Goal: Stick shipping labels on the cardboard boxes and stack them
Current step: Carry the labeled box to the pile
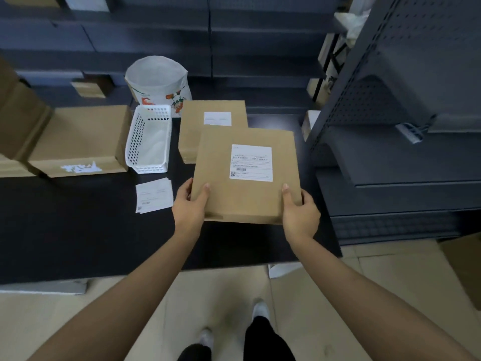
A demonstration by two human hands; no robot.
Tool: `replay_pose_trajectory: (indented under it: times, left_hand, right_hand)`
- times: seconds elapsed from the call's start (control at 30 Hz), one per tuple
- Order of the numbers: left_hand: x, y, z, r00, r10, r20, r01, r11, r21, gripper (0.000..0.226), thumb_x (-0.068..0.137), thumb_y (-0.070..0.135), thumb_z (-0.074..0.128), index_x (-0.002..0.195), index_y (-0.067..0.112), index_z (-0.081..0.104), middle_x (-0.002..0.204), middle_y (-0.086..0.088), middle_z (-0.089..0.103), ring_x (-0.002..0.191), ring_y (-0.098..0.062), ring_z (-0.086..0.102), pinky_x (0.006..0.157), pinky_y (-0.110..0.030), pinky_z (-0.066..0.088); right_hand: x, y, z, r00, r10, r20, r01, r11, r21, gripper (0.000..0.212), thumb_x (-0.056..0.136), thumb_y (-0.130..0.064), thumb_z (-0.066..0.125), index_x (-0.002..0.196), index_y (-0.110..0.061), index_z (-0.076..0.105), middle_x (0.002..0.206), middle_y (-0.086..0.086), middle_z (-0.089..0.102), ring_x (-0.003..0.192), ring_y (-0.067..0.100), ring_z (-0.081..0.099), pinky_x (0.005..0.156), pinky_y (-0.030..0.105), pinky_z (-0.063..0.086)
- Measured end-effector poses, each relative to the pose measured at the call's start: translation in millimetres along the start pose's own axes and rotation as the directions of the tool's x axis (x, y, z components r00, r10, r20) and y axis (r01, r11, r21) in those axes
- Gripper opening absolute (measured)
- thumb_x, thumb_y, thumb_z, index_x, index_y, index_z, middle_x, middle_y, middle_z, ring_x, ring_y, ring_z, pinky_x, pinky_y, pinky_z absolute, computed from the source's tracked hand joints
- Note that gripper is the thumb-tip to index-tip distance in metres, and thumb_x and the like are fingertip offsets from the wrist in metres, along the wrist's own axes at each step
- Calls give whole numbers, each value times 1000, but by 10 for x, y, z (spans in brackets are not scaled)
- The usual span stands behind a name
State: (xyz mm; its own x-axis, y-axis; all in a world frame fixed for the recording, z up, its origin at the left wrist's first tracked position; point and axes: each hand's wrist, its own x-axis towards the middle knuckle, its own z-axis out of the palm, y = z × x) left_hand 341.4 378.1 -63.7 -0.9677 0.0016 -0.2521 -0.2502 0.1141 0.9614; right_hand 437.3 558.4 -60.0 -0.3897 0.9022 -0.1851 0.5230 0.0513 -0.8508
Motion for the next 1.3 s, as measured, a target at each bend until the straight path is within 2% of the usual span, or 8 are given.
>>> replay_pose_trajectory:
  times: [0.3, 0.53, 0.63, 0.73, 0.97, 1.07, 1.17, 1.3]
  left_hand:
    - [459, 375, 533, 993, 46, -109, -48, 999, -18, 54, 87, 34, 67, 134, 15, 52, 126, 2, 60, 113, -12, 58, 96, -24, 46]
    - [1303, 726, 598, 987, 92, -129, -89, 996, 30, 54, 89, 35, 64, 136, 13, 50, 127, 4, 58, 112, -11, 56, 92, -21, 44]
    - [1732, 798, 593, 991, 94, -91, -88, 994, 65, 51, 89, 37, 64, 133, 15, 53, 124, 5, 60, 108, -11, 58, 87, -19, 45]
    - [2127, 804, 565, 994, 66, -81, -60, 995, 79, 51, 87, 38, 65, 132, 16, 54, 124, 2, 62, 110, -13, 59, 92, -25, 48]
    - [2653, 665, 587, 998, 3, -64, 4, 994, 107, 49, 89, 36, 63, 133, 16, 52, 125, 2, 60, 108, -12, 57, 88, -22, 45]
    - [2747, 547, 580, 997, -26, -66, 32, 995, 92, 50, 88, 37, 65, 132, 17, 51, 128, 0, 59, 113, -14, 57, 93, -25, 46]
    - [2781, 445, 575, 997, -38, -68, 45, 994, 101, 57, 87, 41, 65, 136, 18, 49, 131, 1, 57, 117, -13, 55, 99, -30, 46]
    - [2758, 448, 572, 997, -29, -68, 37, 992, 118, 56, 87, 43, 65, 135, 19, 49, 130, 3, 57, 116, -12, 55, 98, -28, 46]
  right_hand:
    - [877, -531, 154, 990, -102, 99, 104, 995, -9, 52, 81, -67, 54, 115, -28, 62, 103, -8, 66, 94, 16, 62, 85, 41, 53]
    - [1353, -1036, 789, 981, -140, 133, 140, 990, 12, 50, 85, -64, 53, 115, -25, 63, 101, -7, 66, 91, 14, 59, 79, 33, 50]
    - [1508, -1177, 1113, 984, -134, 115, 133, 991, 14, 50, 85, -63, 52, 115, -24, 63, 103, -6, 66, 93, 15, 60, 80, 35, 51]
    - [1620, -1282, 1420, 989, -100, 111, 99, 995, 7, 50, 85, -64, 52, 114, -25, 62, 103, -6, 66, 94, 15, 61, 83, 39, 53]
    - [1830, -1312, 1929, 994, -30, 101, 37, 997, -68, 49, 85, -63, 53, 115, -25, 62, 109, -5, 65, 100, 16, 60, 87, 38, 51]
    - [1867, -1248, 2034, 994, -15, 109, 27, 994, -108, 49, 84, -64, 52, 113, -26, 62, 108, -5, 65, 100, 17, 61, 86, 41, 52]
    - [1885, -1195, 2067, 991, -33, 130, 51, 989, -137, 52, 85, -64, 51, 118, -25, 59, 111, -6, 63, 100, 15, 59, 84, 35, 49]
    - [1899, -1202, 2050, 989, -42, 143, 65, 985, -162, 51, 86, -64, 50, 120, -25, 56, 113, -5, 62, 101, 17, 59, 83, 34, 48]
